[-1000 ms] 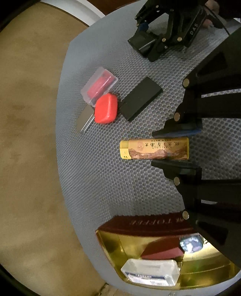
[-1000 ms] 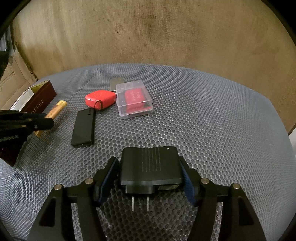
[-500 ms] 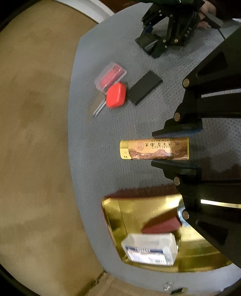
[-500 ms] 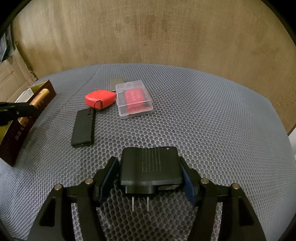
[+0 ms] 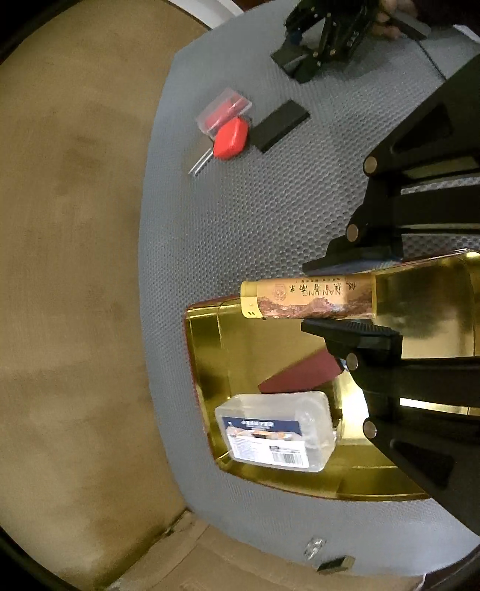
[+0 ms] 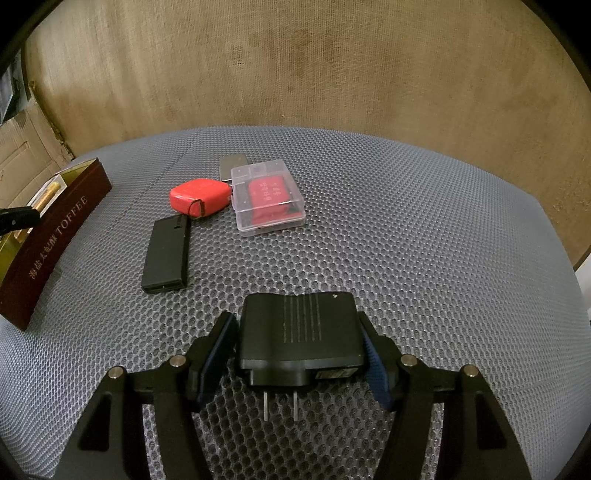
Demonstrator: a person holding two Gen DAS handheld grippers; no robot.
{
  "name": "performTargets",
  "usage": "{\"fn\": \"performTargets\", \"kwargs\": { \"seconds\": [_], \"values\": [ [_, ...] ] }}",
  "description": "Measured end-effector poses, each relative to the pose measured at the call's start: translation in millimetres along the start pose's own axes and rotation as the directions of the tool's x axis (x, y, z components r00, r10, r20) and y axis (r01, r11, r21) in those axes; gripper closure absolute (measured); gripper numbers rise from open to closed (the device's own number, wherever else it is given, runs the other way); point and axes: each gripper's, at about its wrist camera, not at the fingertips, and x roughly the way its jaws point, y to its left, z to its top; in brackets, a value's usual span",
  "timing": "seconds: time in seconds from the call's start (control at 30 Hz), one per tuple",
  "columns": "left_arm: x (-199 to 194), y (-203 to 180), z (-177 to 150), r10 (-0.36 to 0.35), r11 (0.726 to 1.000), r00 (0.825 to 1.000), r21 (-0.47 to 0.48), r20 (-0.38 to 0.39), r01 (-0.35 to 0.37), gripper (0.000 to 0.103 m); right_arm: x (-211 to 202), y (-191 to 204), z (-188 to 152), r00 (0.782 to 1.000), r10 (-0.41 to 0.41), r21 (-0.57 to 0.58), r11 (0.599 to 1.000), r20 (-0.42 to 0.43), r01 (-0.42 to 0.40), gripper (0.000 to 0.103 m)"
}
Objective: Organize rigid objects
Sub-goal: 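Carry the lighter into the gold tin and open the left gripper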
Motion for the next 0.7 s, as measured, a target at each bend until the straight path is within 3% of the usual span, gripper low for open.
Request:
{"fn": "performTargets", "kwargs": {
  "seconds": [0.07, 0.17, 0.27, 0.7],
  "values": [
    [-2, 5, 1, 0.041, 0.999, 0.999, 0.005, 0.003, -0.041, 0.082, 0, 0, 0, 1.000, 0.000, 0.000, 1.000, 0.000, 0.000, 0.037],
    [-8, 15, -2, 0.014, 1.000, 0.999, -0.027, 0.030, -0.013, 0.082, 1, 1, 0, 1.000, -0.001, 0.000, 1.000, 0.000, 0.001, 0.037],
    [-14, 26, -5, 0.030, 0.999, 0.999, -0.042, 0.032, -0.029, 0.082, 0, 0, 0, 1.000, -0.001, -0.001, 1.000, 0.000, 0.001, 0.037],
    [-1, 51, -23, 0.084, 0.995, 0.996, -0.059, -0.021, -0.085, 0.083, -1, 0, 1, 1.000, -0.002, -0.001, 1.000, -0.001, 0.002, 0.037]
  ]
}}
